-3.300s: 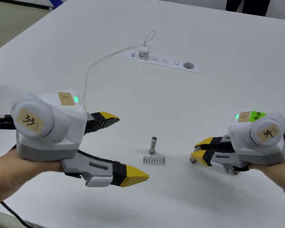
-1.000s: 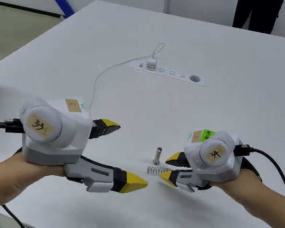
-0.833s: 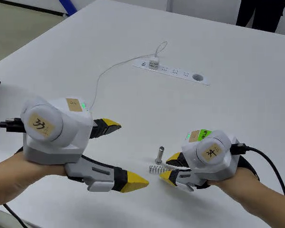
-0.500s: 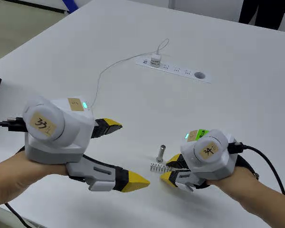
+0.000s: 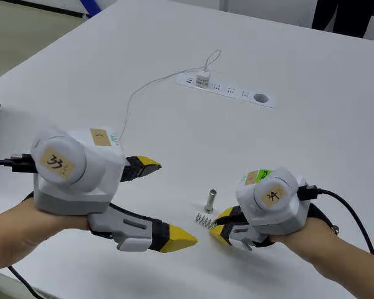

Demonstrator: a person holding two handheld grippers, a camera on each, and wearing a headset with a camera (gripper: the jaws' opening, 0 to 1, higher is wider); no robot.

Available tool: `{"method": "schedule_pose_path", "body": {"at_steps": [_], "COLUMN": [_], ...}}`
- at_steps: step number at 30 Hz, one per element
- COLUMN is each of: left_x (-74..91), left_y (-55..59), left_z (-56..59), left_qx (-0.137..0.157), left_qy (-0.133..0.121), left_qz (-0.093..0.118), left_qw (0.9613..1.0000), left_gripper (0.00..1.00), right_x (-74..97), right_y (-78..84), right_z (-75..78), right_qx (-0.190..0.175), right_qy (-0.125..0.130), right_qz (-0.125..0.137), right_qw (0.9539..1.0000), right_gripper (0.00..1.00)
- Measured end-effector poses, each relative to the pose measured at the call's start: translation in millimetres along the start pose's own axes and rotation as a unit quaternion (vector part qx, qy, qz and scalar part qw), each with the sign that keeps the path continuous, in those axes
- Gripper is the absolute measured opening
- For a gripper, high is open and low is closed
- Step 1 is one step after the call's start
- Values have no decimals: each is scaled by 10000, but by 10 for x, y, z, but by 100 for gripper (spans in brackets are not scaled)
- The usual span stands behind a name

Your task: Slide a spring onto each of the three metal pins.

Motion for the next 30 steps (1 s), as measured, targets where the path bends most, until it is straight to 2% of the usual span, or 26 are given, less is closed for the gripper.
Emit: {"method": "schedule_pose_path", "body": {"at_steps": [5,8,15,18,21,28,30], "left_x": [-7,-6,-29,-39,-57,-118,-128], "left_y": [-10,-11,-30,-53,-84,-142,-136], "left_z": [26,36,89,129,191,384,432], "left_qx": [-18,-29,-75,-113,-107,-277,-330], "left_qy": [27,38,130,209,318,608,685], "left_qz": [7,4,-9,24,88,93,59], "left_qw": [10000,10000,9999,9997,9994,9977,9971], "left_gripper": [84,83,78,75,73,67,65], "right_x": [19,67,258,418,572,875,924], "right_y": [-1,-40,-158,-248,-326,-506,-530], "right_z": [-15,-23,3,20,-35,-159,-191], "right_qx": [55,50,173,631,888,1274,1383], "right_qy": [-13,-23,39,157,144,179,193], "right_qz": [-13,66,240,318,385,675,682], "right_qw": [10000,10000,9996,9974,9952,9894,9879], "right_gripper": [11,11,11,11,11,11,11]}}
Point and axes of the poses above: the centre of the closed fingertips' face, and the gripper's own axes: x roughly backward along the fingers, z roughly to its right, y roughly out of its underside, the point moved 2 cm from there along x, roughly backward along the fingers, and after that the axes turned 15 degrees about x, right-handed, at the moved point
